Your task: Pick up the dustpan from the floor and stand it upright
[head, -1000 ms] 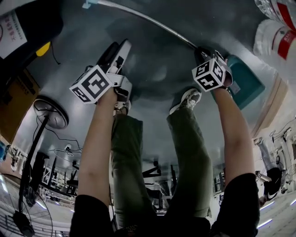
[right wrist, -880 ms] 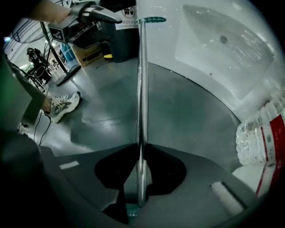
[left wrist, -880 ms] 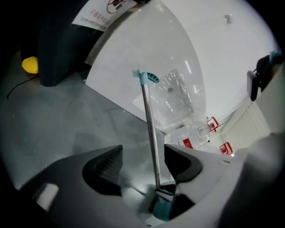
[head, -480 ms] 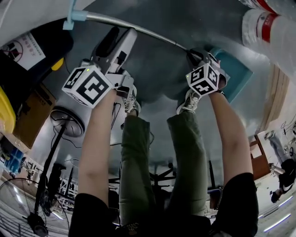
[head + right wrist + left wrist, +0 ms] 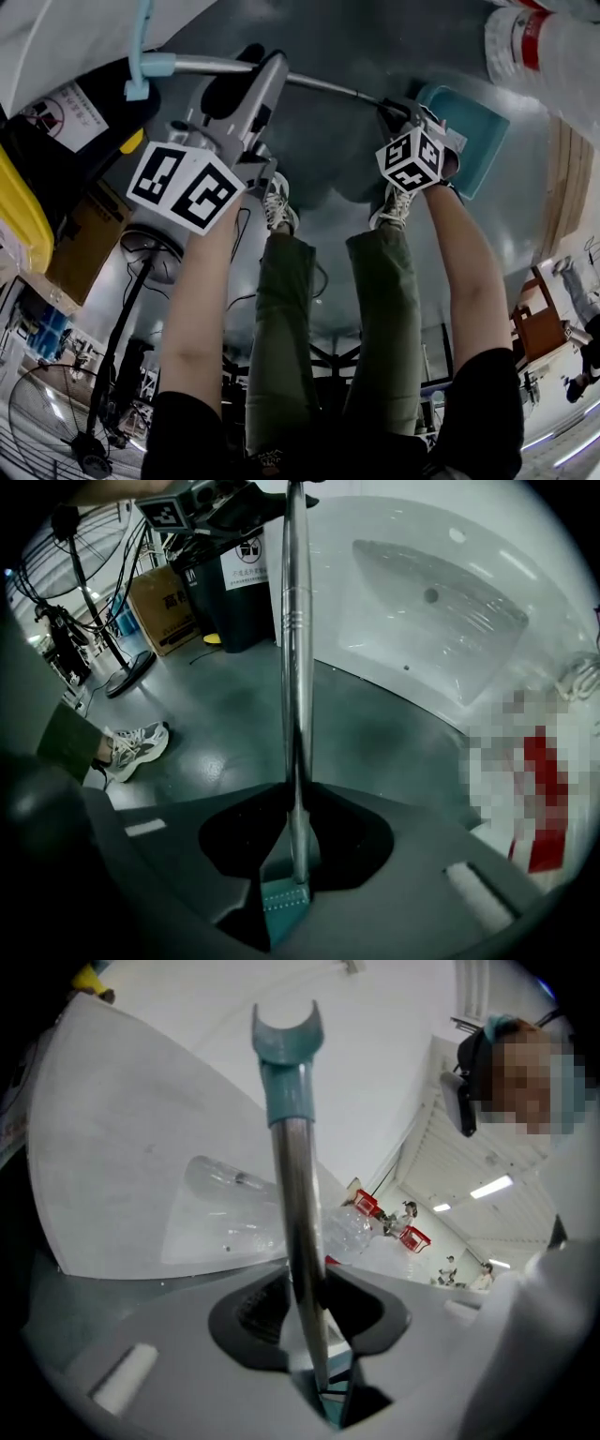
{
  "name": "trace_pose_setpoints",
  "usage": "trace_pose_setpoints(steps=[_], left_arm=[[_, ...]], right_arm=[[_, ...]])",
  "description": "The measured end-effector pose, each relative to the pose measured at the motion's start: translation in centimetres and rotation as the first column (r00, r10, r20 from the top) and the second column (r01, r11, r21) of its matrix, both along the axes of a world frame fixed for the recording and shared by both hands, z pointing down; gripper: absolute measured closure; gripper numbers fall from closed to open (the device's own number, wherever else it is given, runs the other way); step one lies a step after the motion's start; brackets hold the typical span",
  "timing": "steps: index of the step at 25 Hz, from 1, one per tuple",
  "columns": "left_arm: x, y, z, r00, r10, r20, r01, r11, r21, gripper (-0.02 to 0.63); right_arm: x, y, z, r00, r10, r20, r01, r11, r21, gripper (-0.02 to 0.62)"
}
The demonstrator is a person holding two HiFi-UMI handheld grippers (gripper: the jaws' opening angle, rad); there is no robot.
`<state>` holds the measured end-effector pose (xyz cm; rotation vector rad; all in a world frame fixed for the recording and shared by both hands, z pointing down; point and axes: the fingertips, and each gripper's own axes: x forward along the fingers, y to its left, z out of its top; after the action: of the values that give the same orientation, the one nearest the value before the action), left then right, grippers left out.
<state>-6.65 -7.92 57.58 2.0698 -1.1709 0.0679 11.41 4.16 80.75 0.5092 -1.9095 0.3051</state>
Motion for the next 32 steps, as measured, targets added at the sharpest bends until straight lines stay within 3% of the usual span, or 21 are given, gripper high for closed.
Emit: trace_pose_setpoints(steps=[1,11,22,27,32], left_arm=[[0.3,0.1,-0.4,1.0,0.01,0.01,-0.01,1.0,0.011,0.466],[3.0,0.3,-3.4,0.993,0.105,0.048,-0.107,0.993,0.054,0.471],[3.5,0.2,-8.8,0.976,0.163,0.144,-0.178,0.979,0.099,0.471],[2.6,0.1,-11.3,0.945,0.218,0.245,-0.256,0.957,0.138,0.472],[0.7,-0.2,-13.3,0.89,0.27,0.368,-0.343,0.928,0.149,0.471]], right_arm=[[0.0,0.1,-0.1,1.0,0.003,0.003,-0.003,1.0,-0.001,0.522],[0.9,-0.2,-3.6,0.991,0.114,0.075,-0.114,0.994,-0.003,0.511],[0.6,-2.5,-18.0,0.915,0.273,0.298,-0.31,0.947,0.084,0.511],[0.0,-3.7,-24.0,0.851,0.345,0.396,-0.417,0.902,0.111,0.512],[-1.0,-4.2,-28.7,0.799,0.393,0.455,-0.492,0.863,0.117,0.512]])
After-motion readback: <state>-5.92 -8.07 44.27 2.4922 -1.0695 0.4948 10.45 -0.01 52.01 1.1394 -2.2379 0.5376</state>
